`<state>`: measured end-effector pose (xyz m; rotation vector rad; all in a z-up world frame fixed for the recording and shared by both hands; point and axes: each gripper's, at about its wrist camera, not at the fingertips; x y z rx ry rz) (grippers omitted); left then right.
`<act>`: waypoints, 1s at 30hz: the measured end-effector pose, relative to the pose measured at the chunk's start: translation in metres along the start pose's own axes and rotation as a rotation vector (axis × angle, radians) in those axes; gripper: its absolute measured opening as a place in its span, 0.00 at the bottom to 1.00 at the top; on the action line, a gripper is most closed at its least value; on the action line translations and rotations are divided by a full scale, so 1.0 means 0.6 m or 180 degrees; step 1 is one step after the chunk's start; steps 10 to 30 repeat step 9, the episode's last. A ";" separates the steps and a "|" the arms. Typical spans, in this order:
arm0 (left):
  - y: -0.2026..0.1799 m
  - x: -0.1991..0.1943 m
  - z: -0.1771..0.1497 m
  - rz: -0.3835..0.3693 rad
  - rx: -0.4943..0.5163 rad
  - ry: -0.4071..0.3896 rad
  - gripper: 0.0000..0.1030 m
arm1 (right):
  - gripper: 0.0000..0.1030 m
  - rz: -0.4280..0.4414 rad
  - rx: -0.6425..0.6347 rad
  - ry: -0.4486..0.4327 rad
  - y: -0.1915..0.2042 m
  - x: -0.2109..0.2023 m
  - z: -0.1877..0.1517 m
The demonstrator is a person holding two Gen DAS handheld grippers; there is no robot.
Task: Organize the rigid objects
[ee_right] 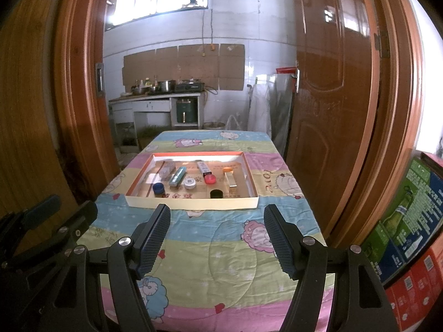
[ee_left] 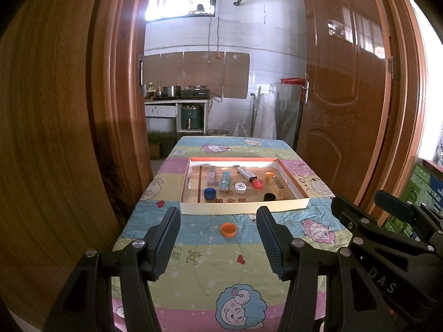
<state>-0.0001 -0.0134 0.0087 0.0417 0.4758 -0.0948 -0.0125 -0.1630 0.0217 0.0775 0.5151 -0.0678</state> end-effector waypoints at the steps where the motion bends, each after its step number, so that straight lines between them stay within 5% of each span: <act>1: 0.000 0.000 0.000 0.0006 0.0002 0.0002 0.55 | 0.70 0.0000 -0.0001 0.0001 0.000 0.000 0.000; 30: 0.003 0.008 -0.015 0.0053 -0.0056 0.0086 0.55 | 0.70 0.0014 0.0002 0.0015 0.007 0.001 -0.005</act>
Point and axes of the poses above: each gripper's, at about its wrist camera, not at the fingertips, and x roughly the way its jaws point, y to its left, z to its top, and after that the axes turned 4 degrees about x, right-handed
